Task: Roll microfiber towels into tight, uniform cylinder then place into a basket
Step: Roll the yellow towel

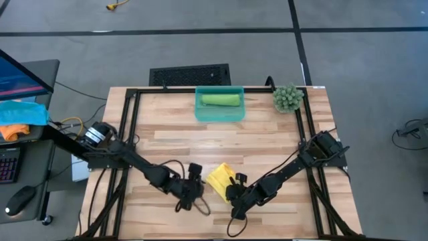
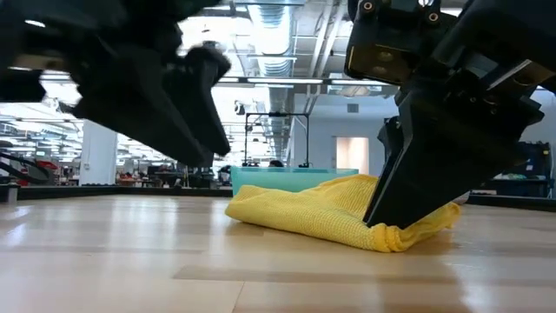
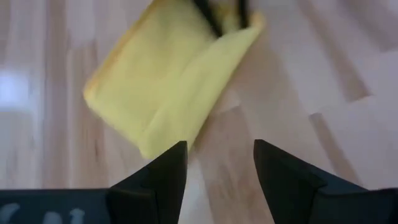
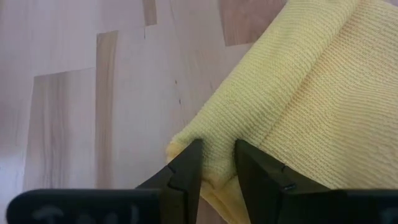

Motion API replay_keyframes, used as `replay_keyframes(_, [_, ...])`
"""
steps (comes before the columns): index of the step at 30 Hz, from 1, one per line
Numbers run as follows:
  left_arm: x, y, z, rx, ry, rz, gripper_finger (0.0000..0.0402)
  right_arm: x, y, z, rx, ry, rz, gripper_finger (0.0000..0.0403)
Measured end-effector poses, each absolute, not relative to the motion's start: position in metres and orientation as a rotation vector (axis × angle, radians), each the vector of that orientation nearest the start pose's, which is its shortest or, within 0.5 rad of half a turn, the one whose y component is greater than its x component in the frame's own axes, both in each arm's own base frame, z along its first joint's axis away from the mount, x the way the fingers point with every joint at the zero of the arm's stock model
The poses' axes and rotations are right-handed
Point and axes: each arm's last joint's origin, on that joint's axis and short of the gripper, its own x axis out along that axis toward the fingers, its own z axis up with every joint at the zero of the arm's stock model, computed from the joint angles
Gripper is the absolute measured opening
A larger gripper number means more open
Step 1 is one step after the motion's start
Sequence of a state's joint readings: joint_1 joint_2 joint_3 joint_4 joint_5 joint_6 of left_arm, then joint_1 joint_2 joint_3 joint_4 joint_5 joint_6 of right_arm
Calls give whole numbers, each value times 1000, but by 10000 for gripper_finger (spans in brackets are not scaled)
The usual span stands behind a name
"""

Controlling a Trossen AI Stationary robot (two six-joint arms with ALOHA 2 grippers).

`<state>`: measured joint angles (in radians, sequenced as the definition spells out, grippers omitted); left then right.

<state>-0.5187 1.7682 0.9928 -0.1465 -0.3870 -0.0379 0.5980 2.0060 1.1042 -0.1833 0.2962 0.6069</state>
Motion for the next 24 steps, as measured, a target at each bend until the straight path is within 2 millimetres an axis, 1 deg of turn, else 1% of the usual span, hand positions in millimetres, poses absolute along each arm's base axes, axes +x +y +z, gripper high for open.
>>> replay_keyframes(4, [307, -173, 162, 505, 747, -222, 178, 314, 204, 103, 82, 1009, -32, 123])
replay_keyframes(6, [312, -174, 159, 541, 726, -266, 178, 314, 204, 103, 83, 1009, -30, 123])
replay_keyframes(11, [323, -163, 147, 596, 728, -275, 178, 314, 204, 103, 83, 1005, -27, 123])
replay_keyframes(17, [342, -143, 129, 589, 727, -227, 178, 314, 204, 103, 84, 1006, -25, 123])
replay_keyframes(22, [346, -126, 122, 551, 788, -211, 178, 314, 205, 103, 83, 1006, -23, 122])
replay_keyframes(24, [347, -122, 121, 522, 804, -237, 178, 314, 205, 103, 83, 1007, -22, 122])
